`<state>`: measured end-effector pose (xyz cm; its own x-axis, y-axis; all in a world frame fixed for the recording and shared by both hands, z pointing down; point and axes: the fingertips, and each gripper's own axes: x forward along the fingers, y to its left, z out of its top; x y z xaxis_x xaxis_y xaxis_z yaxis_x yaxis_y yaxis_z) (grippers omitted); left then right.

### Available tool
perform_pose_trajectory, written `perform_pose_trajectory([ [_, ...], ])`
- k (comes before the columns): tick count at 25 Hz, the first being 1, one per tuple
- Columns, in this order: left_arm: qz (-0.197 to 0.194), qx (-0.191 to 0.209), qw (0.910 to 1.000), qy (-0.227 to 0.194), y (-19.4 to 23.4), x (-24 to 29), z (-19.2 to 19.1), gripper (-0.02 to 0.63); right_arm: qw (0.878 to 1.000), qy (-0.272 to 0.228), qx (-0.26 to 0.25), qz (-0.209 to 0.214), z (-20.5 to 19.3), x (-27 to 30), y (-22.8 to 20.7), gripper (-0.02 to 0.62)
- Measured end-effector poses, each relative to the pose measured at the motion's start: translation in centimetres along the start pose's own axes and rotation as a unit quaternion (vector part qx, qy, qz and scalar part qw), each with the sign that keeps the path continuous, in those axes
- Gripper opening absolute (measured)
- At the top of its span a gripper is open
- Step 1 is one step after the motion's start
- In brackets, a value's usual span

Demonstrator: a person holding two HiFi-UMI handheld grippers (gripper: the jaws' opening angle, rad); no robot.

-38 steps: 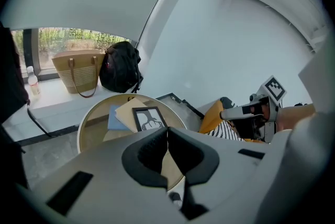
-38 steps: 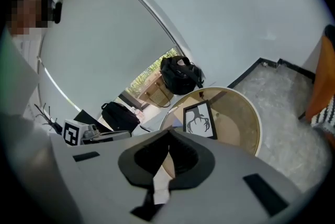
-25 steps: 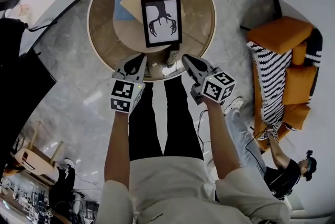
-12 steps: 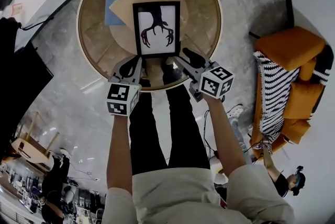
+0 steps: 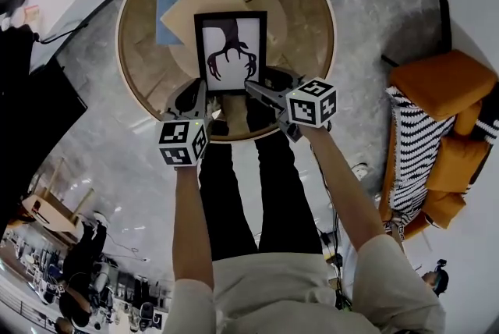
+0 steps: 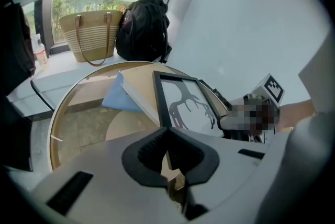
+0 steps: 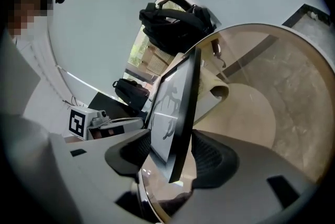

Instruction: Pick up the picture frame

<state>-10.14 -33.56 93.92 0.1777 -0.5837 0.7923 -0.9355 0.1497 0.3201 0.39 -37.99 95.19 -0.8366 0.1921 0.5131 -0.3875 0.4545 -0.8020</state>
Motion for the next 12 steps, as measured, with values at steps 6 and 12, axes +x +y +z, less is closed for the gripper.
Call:
perform_pose_trajectory([
  [6, 0.024, -0.009, 0.9997, -0.002, 1.1, 0.4, 0.0, 0.020, 0.999, 0.028, 0.010, 0.012, -0.3, 1.7, -0.7, 0.235],
  [12, 0.013, -0.009, 0.9999, -0.005, 1.0, 0.3, 0.0, 0.020, 0.999, 0.039, 0.028, 0.014, -1.0, 2.5, -0.9, 0.235],
])
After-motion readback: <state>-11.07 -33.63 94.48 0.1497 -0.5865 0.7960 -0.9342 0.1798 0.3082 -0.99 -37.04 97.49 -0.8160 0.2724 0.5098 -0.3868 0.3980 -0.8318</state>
